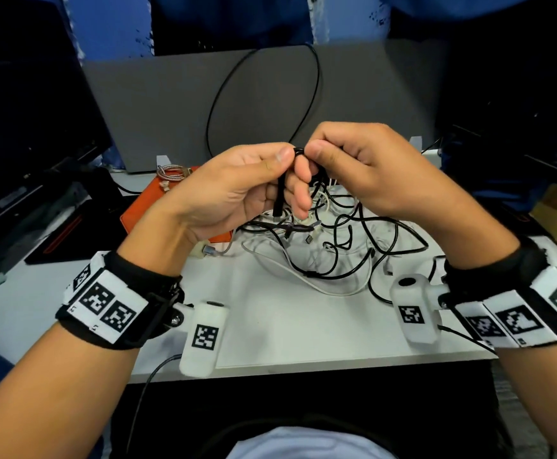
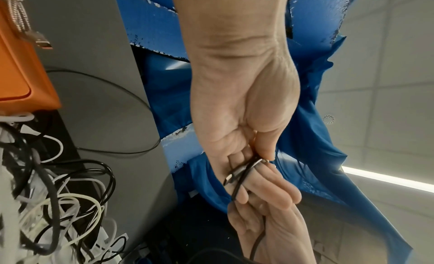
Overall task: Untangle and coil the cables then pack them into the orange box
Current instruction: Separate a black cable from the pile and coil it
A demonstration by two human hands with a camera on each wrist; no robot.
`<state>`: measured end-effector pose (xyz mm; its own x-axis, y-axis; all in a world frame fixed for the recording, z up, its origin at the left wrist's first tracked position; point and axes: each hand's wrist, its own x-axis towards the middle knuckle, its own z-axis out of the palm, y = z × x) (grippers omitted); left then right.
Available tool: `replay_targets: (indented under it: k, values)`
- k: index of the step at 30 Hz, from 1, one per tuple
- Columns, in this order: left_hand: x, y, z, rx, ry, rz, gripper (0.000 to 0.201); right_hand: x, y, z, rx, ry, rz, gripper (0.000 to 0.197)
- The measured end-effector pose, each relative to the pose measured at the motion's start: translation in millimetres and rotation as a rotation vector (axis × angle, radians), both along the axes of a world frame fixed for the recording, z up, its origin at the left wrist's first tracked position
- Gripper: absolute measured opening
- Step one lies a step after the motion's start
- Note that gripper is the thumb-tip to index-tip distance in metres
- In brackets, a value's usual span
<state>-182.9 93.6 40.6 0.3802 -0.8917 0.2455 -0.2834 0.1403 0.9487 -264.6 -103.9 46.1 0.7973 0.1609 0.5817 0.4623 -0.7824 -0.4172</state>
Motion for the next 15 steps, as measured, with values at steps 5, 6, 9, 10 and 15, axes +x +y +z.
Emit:
replay_targets:
  k: [5, 6, 9, 10, 15]
  values:
    - [0, 8, 5, -0.005, 0.0, -0.036, 0.029, -2, 0, 2, 0.203, 0.046, 0.136, 0.031]
    - [1, 9, 5, -0.016, 0.006, -0.031, 0.03, -2, 0, 2, 0.239, 0.046, 0.151, 0.031]
    - [1, 8, 5, -0.125, 0.061, -0.014, 0.033, -2, -2, 5, 0.318, 0.06, 0.181, 0.025]
    - [1, 6, 5, -0.179, 0.102, -0.005, 0.035, -1, -4, 5, 0.334, 0.09, 0.201, 0.022]
    - [5, 3, 16, -0.524, 0.465, 0.053, 0.038, 3, -27, 2, 0.285, 0.332, 0.134, 0.022]
